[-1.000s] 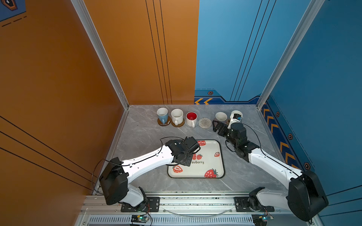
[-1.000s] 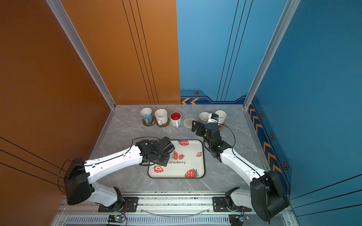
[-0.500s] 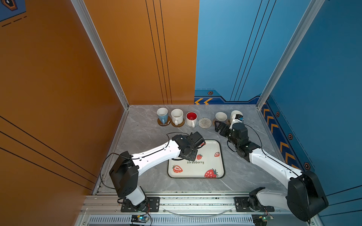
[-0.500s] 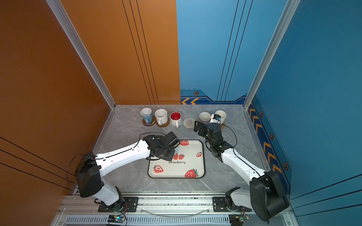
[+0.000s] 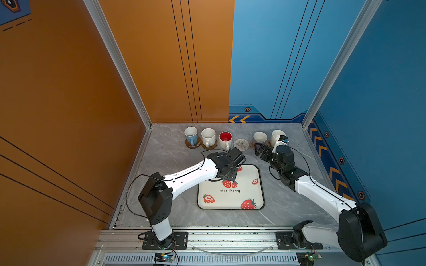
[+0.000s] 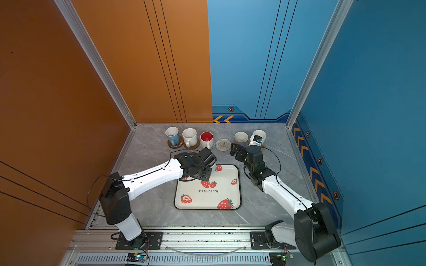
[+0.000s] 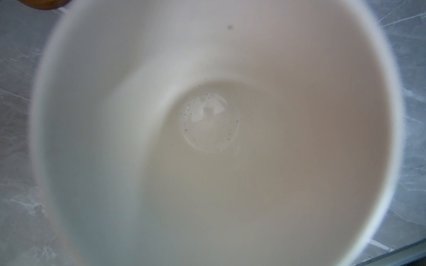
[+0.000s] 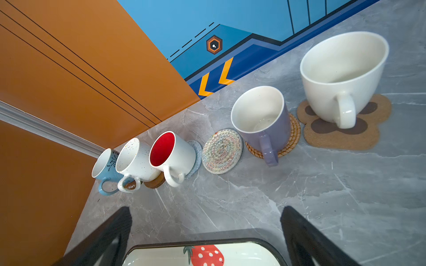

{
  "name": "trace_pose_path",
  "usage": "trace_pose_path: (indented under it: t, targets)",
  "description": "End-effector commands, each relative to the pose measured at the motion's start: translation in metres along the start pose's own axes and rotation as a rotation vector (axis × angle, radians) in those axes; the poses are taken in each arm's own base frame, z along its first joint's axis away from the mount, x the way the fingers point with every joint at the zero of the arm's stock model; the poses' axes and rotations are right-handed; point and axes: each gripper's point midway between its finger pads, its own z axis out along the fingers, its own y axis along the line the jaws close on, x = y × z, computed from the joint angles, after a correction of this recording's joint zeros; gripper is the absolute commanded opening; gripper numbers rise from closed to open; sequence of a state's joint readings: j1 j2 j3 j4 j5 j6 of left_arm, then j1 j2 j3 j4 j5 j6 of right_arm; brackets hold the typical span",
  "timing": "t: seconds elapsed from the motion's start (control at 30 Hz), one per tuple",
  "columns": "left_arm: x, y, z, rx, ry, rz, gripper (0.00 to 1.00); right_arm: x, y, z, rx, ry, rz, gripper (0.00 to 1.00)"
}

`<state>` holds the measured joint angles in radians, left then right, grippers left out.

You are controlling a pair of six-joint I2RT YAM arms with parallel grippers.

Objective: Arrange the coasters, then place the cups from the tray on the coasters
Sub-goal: 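Carry the light-blue mug with the left gripper toward the empty woven coaster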

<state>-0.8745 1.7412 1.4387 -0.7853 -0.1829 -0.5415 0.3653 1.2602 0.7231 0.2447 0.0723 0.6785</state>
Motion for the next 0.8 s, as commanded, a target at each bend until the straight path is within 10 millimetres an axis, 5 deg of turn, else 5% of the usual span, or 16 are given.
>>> trace_pose_path:
  t: [0.0, 0.77]
  targets:
    - [-0.033, -0.006, -0.009, 0.027, -0.087, -0.006, 0.00, 0.001, -0.005, -0.005, -0.002, 0.008, 0.010, 0.99]
    - [-0.103, -0.006, 0.008, 0.025, -0.154, 0.007, 0.00, -0.002, -0.024, -0.008, 0.020, 0.007, 0.031, 0.99]
